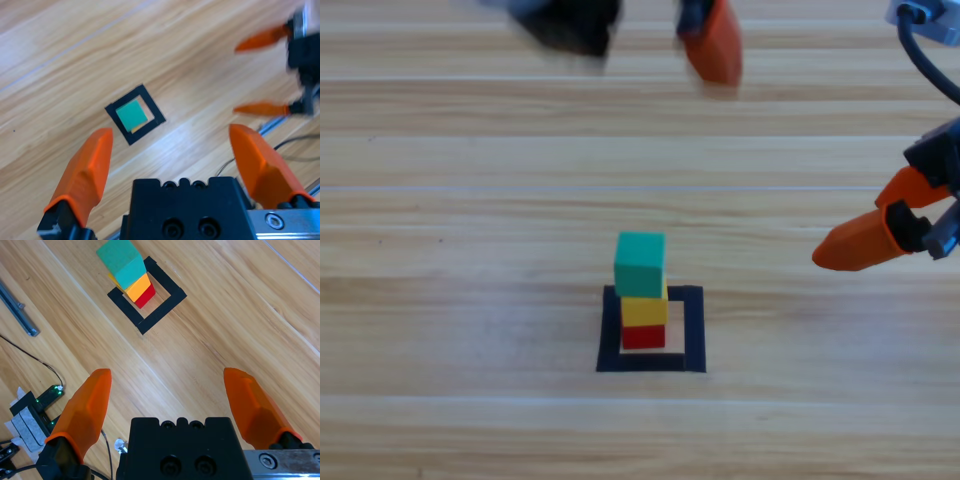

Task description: Stack the blocks in the rectangular block: red at the bottom, yellow in the middle, green on top

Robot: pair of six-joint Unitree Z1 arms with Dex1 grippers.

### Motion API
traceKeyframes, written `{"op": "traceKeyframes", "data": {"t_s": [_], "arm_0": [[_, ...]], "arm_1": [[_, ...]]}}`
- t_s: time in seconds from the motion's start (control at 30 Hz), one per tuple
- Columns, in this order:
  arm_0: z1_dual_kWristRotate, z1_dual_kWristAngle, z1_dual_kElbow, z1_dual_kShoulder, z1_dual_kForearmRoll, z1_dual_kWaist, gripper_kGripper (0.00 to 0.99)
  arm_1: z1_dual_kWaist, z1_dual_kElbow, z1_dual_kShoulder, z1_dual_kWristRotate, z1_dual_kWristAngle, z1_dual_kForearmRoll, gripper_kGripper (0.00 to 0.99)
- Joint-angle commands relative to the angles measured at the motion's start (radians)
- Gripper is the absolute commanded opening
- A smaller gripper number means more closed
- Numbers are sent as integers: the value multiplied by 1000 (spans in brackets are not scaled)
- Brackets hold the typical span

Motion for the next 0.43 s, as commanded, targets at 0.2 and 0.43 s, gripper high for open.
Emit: {"op": "traceKeyframes", "data": {"t_s": [0.2, 0.43], "arm_0": [[87, -16, 770, -256, -493, -76, 990], [86, -14, 746, -237, -491, -76, 990]], "arm_1": [[29, 6, -23, -2, 21, -22, 986], [38, 2, -15, 0, 21, -24, 986]]}}
